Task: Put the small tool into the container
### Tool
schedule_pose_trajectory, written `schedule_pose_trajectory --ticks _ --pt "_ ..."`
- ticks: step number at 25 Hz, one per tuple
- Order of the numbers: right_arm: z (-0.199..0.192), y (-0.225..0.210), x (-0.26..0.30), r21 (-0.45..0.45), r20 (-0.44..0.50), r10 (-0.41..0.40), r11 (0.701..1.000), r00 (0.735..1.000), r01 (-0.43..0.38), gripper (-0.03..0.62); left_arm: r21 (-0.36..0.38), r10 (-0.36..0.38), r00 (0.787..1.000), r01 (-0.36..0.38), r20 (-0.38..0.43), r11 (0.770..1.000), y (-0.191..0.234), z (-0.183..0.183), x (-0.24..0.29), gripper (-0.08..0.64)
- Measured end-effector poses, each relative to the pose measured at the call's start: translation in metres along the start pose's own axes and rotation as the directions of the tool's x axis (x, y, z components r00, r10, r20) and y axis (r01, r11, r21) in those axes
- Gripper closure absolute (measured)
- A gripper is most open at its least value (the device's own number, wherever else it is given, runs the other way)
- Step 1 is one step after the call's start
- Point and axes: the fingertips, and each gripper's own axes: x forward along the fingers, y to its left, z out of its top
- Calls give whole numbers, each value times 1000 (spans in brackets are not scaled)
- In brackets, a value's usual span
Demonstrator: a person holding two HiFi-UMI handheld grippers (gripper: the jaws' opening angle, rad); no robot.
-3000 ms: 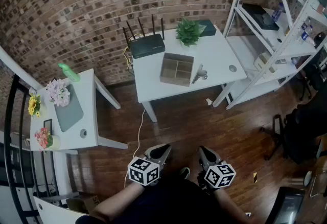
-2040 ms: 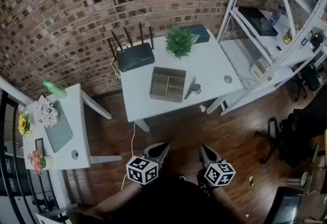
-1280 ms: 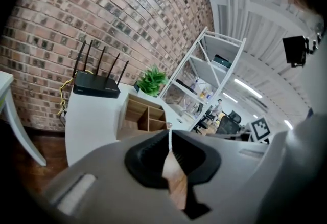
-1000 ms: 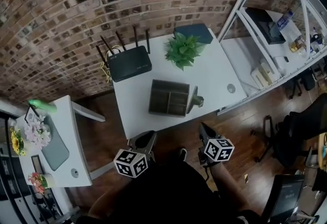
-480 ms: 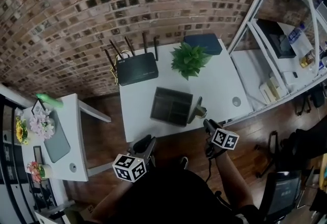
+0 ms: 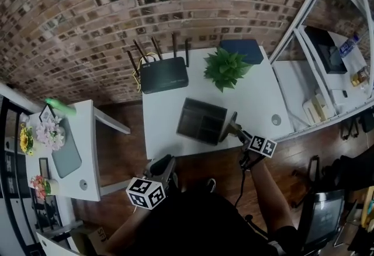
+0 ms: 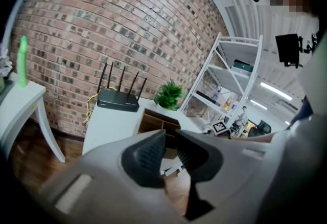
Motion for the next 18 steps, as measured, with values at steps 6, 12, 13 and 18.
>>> schedule_pose_trajectory --ticks 6,12,13,18 --pt "2 -8 16 60 -36 6 998 999 -4 433 -12 25 1000 -25 2 1000 7 -2 -6 505" --pt "-3 -16 27 75 -84 -5 997 996 11 484 -12 38 999 -38 0 999 11 -3 -11 509" --pt "-5 -17 27 73 -96 -8 997 995 15 508 -13 40 999 -40 0 999 11 -4 -11 511" --pt "-9 -19 26 82 -118 1 997 993 9 543 -16 42 999 -42 -9 999 13 -6 -11 518"
